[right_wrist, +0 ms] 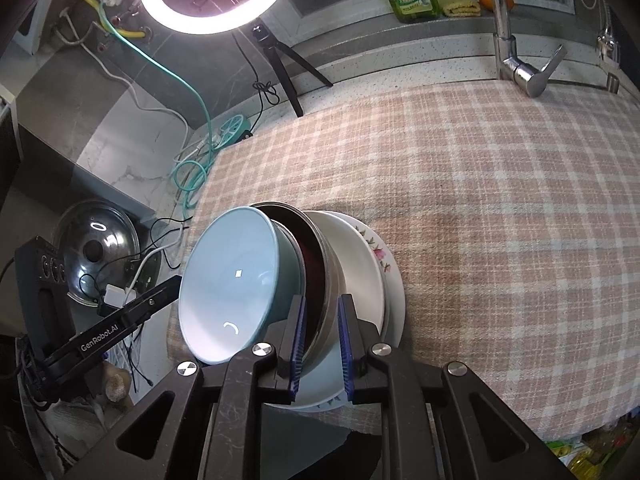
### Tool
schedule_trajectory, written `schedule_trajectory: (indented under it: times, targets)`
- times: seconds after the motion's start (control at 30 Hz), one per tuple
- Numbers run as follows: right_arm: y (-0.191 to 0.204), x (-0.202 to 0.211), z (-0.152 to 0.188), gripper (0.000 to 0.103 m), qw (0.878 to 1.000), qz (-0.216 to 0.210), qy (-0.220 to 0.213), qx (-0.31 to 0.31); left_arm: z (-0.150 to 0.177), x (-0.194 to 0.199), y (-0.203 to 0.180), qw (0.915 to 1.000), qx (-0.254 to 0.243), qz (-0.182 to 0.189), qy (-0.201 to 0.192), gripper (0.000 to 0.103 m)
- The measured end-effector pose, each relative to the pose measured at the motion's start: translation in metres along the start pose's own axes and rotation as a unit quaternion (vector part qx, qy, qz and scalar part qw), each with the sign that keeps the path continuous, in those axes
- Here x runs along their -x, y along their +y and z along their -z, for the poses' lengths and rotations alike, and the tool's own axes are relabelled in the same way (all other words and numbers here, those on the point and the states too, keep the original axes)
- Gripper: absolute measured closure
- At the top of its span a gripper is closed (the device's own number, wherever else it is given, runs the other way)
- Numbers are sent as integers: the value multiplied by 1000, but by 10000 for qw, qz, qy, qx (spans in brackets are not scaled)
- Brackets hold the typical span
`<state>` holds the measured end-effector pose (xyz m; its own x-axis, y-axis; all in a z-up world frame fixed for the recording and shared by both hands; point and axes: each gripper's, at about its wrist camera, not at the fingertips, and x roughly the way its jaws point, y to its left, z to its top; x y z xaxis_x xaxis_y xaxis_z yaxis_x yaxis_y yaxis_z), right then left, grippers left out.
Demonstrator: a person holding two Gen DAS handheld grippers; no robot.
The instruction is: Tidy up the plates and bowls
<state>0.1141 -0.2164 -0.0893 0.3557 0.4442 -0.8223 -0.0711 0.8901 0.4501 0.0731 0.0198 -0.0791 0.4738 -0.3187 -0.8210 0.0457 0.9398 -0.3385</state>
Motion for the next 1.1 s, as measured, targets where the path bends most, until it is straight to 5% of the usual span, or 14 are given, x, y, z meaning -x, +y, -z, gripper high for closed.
schedule_trajectory:
  times: [0.53,0.7,0.87,0.93,1.1]
  targets:
    - [3,42,24,65,9975,311,-492,406,26,39,-4,9983,-282,-317,-397,91]
    - [8,59,34,60,9951,395,-729,534,34,53,-11,9970,-389,-369,-559,84]
    - [12,75,43,55,9917,520,-974,652,43,68,-21,9955,-490,-389,-708,61]
    - [16,83,47,40,9891,597,-1120,751,46,74,-26,9943,-579,-440,-777,56]
    - [30,98,58,31,9812,783,-1423,1039,53,86,-35,9918,-698,-539,-929,37]
